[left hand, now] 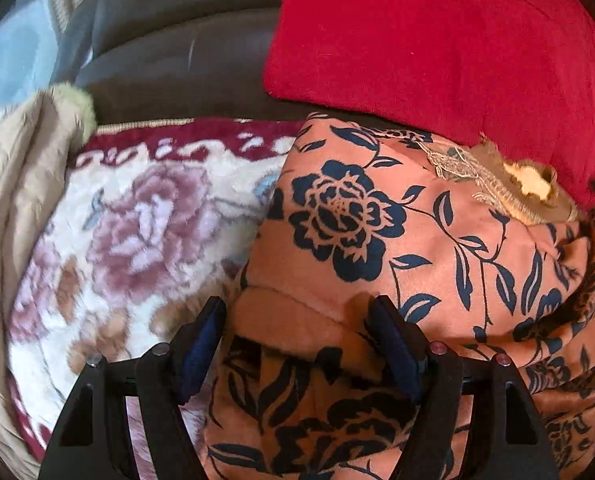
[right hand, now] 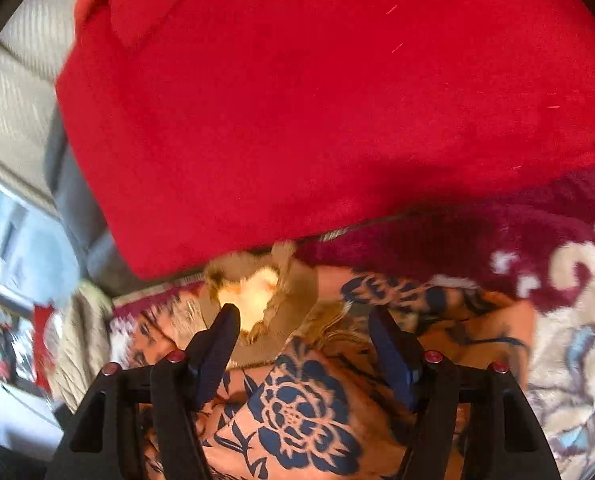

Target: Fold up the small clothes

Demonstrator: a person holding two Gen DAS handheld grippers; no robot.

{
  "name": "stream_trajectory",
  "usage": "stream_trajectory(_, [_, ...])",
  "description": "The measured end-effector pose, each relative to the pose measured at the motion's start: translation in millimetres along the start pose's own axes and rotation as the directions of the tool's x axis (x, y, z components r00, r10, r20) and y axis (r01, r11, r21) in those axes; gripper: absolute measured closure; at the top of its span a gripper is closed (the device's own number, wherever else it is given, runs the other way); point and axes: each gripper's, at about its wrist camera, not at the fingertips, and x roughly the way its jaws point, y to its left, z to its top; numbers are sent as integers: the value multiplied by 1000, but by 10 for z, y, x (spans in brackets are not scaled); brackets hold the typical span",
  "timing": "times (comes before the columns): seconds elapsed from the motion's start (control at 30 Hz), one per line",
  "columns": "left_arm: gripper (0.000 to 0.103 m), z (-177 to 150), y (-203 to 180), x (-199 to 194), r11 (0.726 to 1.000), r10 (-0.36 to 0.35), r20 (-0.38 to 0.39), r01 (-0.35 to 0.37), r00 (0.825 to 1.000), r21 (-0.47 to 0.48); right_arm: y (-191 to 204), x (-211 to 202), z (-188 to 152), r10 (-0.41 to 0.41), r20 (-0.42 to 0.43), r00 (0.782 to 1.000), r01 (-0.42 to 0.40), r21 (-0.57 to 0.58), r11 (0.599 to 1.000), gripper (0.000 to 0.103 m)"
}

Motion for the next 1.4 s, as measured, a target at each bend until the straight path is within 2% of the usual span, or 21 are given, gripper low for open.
stream_trajectory(0.03, [27, -30, 31, -4, 1000, -10, 7, 10, 1000, -18, 46, 42, -42, -8, -27, 1000, 7, -24, 1000, 47])
stream_trajectory(0.07, [27, -55, 47, -9, 1000, -14, 17, 15, 1000, -25, 109, 83, -96, -25, -63, 998, 21, -65, 998, 63])
stream_trajectory(0.1, [27, -92, 54, -27, 999, -14, 34, 15, 999, -29, 167, 88, -156, -54, -85, 995, 45, -105, 993, 66])
stream_trajectory(0.2, [27, -191, 30, -105, 1000, -7, 86, 9, 996, -20, 261, -67, -390, -98, -141, 985, 71, -186, 980, 72])
stream_trajectory(0.33, [27, -269, -7, -235, 1000, 4, 138, -6, 990, 7, 143, -532, -994, -167, -242, 956, 108, -237, 965, 71])
stream_trajectory(0.4, [27, -276, -12, -275, 1000, 4, 149, -5, 989, 10, -24, -765, -1263, -216, -247, 944, 158, -235, 959, 71])
stream_trajectory(0.53, [27, -306, -53, -410, 1000, -8, 188, 4, 982, 22, -324, -1209, -1423, -143, -114, 983, 134, -87, 987, 70])
stream_trajectory(0.57, [27, -319, -62, -439, 1000, -12, 201, 6, 979, 30, -375, -1248, -1419, -136, -83, 987, 131, -62, 989, 67])
stream_trajectory(0.67, [27, -374, -111, -539, 998, -18, 246, 3, 969, 65, -399, -1150, -1344, -102, -58, 993, 104, 20, 994, 24])
stream_trajectory(0.77, [27, -386, -113, -455, 996, -4, 232, -18, 973, 90, -352, -983, -1277, -84, -15, 996, 85, 41, 996, 24])
stream_trajectory(0.83, [27, -374, -61, -353, 997, -10, 191, -6, 982, 83, -353, -791, -1262, -117, -55, 992, 120, 64, 991, 35])
stream_trajectory(0.87, [27, -370, -37, -365, 997, -24, 188, 10, 982, 76, -304, -669, -1270, -122, -74, 990, 127, 75, 989, 55])
stream_trajectory(0.9, [27, -369, -14, -391, 997, -25, 196, 11, 980, 72, -278, -644, -1278, -155, -69, 986, 159, 62, 985, 68])
stream_trajectory(0.93, [27, -368, 8, -436, 997, -8, 214, -9, 977, 76, -204, -705, -1273, -177, -32, 984, 178, 28, 984, 73])
stream_trajectory(0.97, [27, -367, 30, -452, 997, 7, 222, -25, 975, 77, -148, -753, -1263, -188, 2, 982, 188, 4, 982, 85])
stream_trajectory(1.0, [27, -366, 54, -462, 998, -12, 251, -5, 968, 67, -100, -832, -1253, -201, 39, 979, 201, -14, 979, 87])
stream_trajectory(1.07, [27, -375, 129, -479, 999, -14, 233, 2, 972, 54, -92, -924, -1223, -212, 79, 974, 213, -6, 977, 87])
stream_trajectory(1.17, [27, -445, 271, -589, 999, -13, 229, 3, 973, 44, -254, -632, -1216, -284, -38, 958, 282, -53, 958, 84])
stream_trajectory(1.27, [27, -599, 440, -774, 999, -23, 232, 12, 972, 48, -386, -787, -1262, -195, -24, 980, 196, 53, 979, 84])
stream_trajectory(1.33, [25, -766, 596, -889, 999, -32, 220, 22, 975, 49, -402, -1037, -1320, -95, -8, 995, 96, 107, 990, 84])
stream_trajectory(1.4, [25, -930, 729, -991, 998, -48, 193, 40, 980, 41, -371, -1288, -1421, -61, 27, 998, 59, 80, 995, 73])
